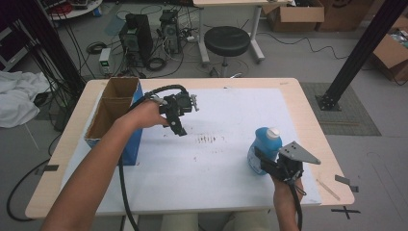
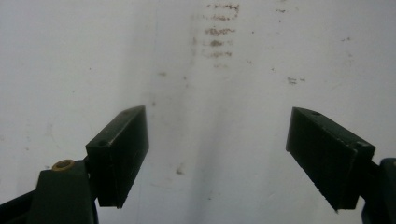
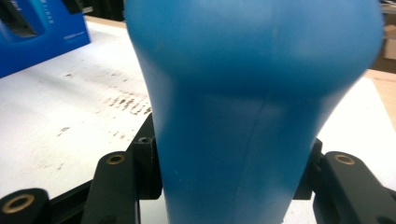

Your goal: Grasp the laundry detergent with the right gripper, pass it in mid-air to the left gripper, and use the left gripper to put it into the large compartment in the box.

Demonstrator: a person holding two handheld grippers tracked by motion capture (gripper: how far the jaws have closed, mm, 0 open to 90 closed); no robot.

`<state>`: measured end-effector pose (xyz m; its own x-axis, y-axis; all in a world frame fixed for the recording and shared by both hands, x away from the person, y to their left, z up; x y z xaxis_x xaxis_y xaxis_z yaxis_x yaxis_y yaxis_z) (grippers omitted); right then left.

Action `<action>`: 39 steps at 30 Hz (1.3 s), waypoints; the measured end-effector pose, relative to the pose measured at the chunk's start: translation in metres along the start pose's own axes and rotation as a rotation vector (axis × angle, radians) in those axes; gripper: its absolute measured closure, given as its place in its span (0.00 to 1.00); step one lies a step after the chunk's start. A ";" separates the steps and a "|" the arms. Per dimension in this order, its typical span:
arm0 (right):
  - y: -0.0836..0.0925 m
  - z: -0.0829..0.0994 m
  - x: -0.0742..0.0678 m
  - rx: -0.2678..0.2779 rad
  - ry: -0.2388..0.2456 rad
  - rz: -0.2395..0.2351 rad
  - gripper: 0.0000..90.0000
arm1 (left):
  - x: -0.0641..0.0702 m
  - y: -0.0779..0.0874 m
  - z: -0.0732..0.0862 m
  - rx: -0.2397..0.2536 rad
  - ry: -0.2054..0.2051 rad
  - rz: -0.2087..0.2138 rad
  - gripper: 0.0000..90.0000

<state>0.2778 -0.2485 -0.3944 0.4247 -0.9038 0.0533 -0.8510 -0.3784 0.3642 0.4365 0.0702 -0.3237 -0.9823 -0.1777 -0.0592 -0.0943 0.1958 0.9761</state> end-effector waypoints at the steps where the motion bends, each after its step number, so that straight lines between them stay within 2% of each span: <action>1: 0.000 0.000 0.000 0.000 0.000 0.000 0.50 | 0.000 0.000 0.000 0.000 0.000 0.000 0.24; 2: 0.000 -0.004 0.002 -0.004 0.016 -0.026 0.50 | 0.000 0.001 0.000 0.001 -0.001 0.000 0.24; 6: 0.001 -0.011 0.011 0.007 -0.002 -0.105 0.50 | 0.004 0.004 0.002 -0.002 -0.003 -0.003 0.24; 9: 0.000 -0.017 0.016 -0.002 0.024 -0.162 0.50 | 0.006 0.007 0.003 -0.003 -0.004 -0.007 0.24; 13: -0.001 -0.024 0.025 0.005 0.026 -0.235 0.50 | 0.011 0.010 0.002 -0.001 -0.017 -0.011 0.24; 16: -0.003 -0.031 0.032 -0.002 0.061 -0.292 0.50 | 0.016 0.013 0.001 0.004 -0.026 -0.015 0.24; 17: -0.003 -0.031 0.032 -0.002 0.061 -0.292 0.50 | 0.016 0.013 0.001 0.004 -0.026 -0.015 0.24; 18: -0.004 -0.035 0.035 -0.008 0.090 -0.328 0.50 | 0.018 0.015 0.001 0.004 -0.032 -0.020 0.24; 22: -0.009 -0.040 0.039 -0.017 0.140 -0.403 0.50 | 0.025 0.019 -0.001 0.003 -0.048 -0.025 0.24; 30: -0.018 -0.047 0.042 -0.004 0.224 -0.556 0.50 | 0.034 0.023 -0.003 0.003 -0.065 -0.025 0.24; 35: -0.023 -0.052 0.043 0.012 0.261 -0.680 0.50 | 0.042 0.027 -0.006 -0.008 -0.082 -0.018 0.24; 39: -0.028 -0.055 0.041 0.000 0.298 -0.745 0.50 | 0.046 0.031 -0.008 -0.016 -0.092 -0.012 0.24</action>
<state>0.3358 -0.2637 -0.3511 0.9458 -0.3219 0.0421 -0.3110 -0.8611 0.4022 0.3894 0.0602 -0.2949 -0.9919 -0.0904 -0.0889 -0.1040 0.1788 0.9784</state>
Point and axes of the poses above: each handheld gripper's, and its own axes: y roughly backward along the jaws, z roughly out of its underside, x roughly to its right, the point moved 1 cm from there along -y, roughly forward along the jaws, and after that the axes turned 3 degrees about z, right-handed, at the moved point
